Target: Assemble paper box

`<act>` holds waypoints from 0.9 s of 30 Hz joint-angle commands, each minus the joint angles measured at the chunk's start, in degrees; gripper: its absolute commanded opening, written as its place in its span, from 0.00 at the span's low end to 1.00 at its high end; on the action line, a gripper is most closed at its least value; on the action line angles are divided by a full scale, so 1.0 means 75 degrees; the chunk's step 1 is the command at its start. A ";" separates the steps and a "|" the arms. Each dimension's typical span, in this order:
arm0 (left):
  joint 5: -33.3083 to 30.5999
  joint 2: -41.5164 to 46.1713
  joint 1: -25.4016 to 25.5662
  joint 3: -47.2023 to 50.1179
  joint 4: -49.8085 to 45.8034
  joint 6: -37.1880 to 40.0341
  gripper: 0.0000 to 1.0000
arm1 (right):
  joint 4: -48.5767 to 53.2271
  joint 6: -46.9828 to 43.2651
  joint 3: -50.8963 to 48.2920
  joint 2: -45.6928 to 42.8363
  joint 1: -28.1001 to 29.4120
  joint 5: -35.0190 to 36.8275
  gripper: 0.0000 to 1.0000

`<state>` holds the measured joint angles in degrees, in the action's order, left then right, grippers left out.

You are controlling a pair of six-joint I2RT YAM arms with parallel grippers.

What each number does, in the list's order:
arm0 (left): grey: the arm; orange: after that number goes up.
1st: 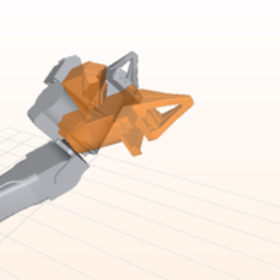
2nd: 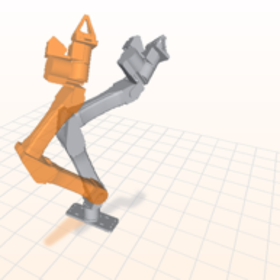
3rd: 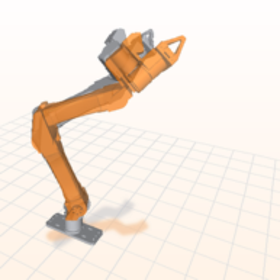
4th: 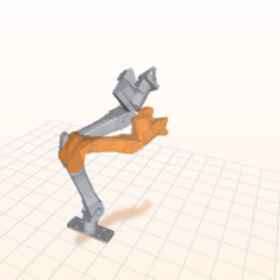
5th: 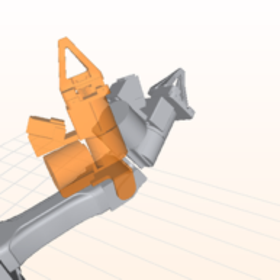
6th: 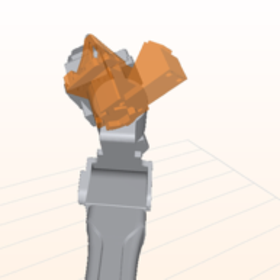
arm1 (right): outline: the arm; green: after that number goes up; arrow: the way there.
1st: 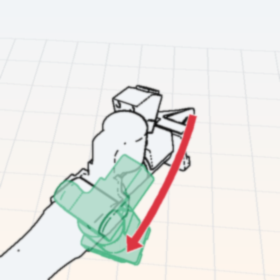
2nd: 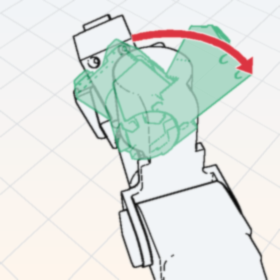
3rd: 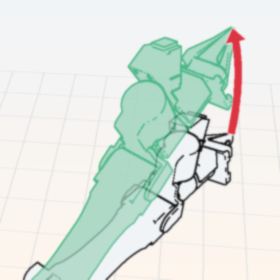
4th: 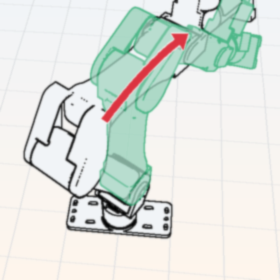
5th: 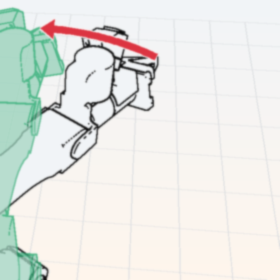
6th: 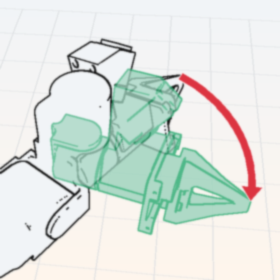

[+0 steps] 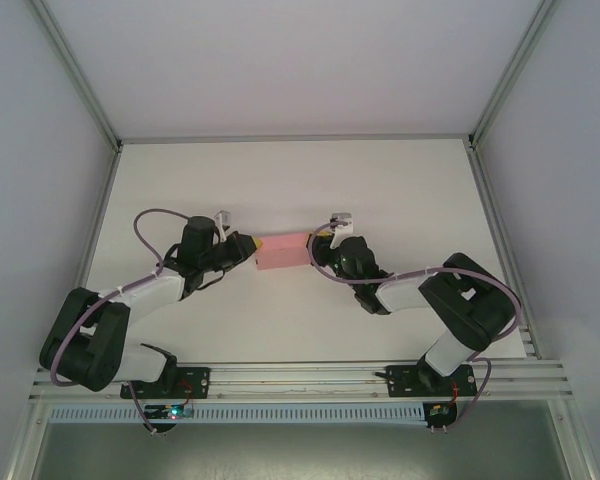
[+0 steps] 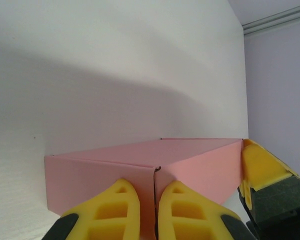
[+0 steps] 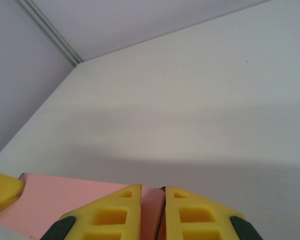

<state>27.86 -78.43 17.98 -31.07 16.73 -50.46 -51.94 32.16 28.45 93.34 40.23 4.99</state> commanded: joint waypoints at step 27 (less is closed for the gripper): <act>-0.6916 0.3065 0.0008 -0.3065 -0.7731 0.2026 1.00 | 0.8351 -0.9590 0.4769 -0.1276 -0.0887 -0.5469 0.98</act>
<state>-12.58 -58.48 17.98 -57.10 -33.41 -35.33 3.75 -6.28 64.84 85.58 32.77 -18.46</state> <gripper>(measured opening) 0.999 0.982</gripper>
